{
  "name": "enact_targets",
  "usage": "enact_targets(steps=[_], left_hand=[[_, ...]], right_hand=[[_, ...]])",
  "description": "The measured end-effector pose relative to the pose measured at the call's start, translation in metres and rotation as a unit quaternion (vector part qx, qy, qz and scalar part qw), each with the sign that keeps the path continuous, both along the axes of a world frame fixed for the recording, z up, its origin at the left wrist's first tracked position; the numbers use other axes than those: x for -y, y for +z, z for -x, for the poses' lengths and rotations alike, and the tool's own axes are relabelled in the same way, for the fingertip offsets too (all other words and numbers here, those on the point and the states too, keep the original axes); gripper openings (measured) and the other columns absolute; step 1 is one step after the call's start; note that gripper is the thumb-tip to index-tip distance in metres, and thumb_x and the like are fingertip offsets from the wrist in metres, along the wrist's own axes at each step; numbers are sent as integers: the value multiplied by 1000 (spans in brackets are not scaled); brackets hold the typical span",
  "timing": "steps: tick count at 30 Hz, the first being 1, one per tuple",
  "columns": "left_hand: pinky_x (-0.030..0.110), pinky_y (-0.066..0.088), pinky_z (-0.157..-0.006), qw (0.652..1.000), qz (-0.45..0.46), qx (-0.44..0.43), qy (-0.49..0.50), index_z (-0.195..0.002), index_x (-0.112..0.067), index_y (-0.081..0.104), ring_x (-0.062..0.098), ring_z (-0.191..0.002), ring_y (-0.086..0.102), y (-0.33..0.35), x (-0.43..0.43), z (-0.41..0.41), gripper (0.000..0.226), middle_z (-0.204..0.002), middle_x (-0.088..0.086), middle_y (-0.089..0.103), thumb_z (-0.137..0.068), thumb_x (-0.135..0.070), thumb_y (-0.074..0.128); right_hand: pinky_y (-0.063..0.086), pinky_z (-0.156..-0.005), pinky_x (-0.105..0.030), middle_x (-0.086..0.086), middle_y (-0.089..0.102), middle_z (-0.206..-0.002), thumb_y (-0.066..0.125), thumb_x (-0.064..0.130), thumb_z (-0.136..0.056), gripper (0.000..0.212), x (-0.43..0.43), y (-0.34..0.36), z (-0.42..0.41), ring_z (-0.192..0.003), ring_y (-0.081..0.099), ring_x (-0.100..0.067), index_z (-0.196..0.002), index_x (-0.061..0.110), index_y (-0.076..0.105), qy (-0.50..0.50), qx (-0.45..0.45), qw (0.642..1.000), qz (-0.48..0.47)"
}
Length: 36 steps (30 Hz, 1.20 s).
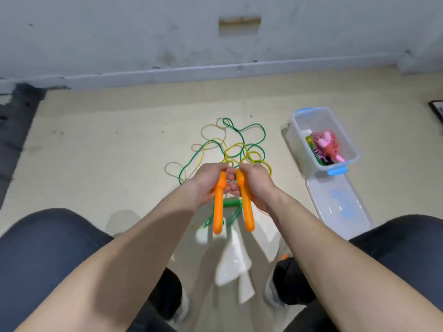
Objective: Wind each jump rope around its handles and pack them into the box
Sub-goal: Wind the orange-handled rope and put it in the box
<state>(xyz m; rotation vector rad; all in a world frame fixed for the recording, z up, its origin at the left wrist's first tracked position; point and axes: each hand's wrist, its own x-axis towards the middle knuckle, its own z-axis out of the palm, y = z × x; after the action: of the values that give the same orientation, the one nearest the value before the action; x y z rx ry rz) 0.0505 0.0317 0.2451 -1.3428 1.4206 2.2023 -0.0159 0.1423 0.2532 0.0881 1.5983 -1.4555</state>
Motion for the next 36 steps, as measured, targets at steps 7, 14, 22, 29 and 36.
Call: enact_targets(steps=[7,14,22,29,36], left_hand=[[42,54,-71,999,15,-50,-7,-91,-6,64,29,-66,58,55,7,-24,32,-80,17,60,-106,-28,46],[25,53,-49,988,120,-39,-86,-72,-6,62,16,-48,58,49,12,-44,29,-65,12,58,-100,-14,59],[28,54,-75,901,103,-165,-388,-91,-10,64,18,-83,70,58,48,-62,18,-88,7,72,-104,-13,52],[35,52,-69,946,62,-307,-85,-81,-23,64,19,-72,63,56,92,-59,22,-83,3,68,-98,-28,50],[30,52,-67,968,148,-173,103,-85,-18,53,25,-77,70,33,102,-45,29,-85,2,75,-109,-23,39]], right_hand=[[60,-61,-36,-19,71,-83,65,11,-96,19,1,45,-31,-65,68,-26,-109,-3,59,-35,-52,998,15],[49,-77,-31,3,72,-83,60,31,-92,22,-6,37,-55,-85,63,-13,-75,24,72,120,-351,921,-118],[26,-109,-34,4,35,-148,74,24,-77,55,-9,-21,9,-137,25,-20,-125,45,58,380,-400,816,-171],[43,-69,-34,1,62,-69,59,43,-93,34,-42,-79,61,-80,61,-27,-71,16,58,323,-337,842,-269],[47,-57,-27,-6,71,-75,51,38,-104,40,-42,-52,89,-66,60,-22,-74,14,59,172,-237,941,-168]])
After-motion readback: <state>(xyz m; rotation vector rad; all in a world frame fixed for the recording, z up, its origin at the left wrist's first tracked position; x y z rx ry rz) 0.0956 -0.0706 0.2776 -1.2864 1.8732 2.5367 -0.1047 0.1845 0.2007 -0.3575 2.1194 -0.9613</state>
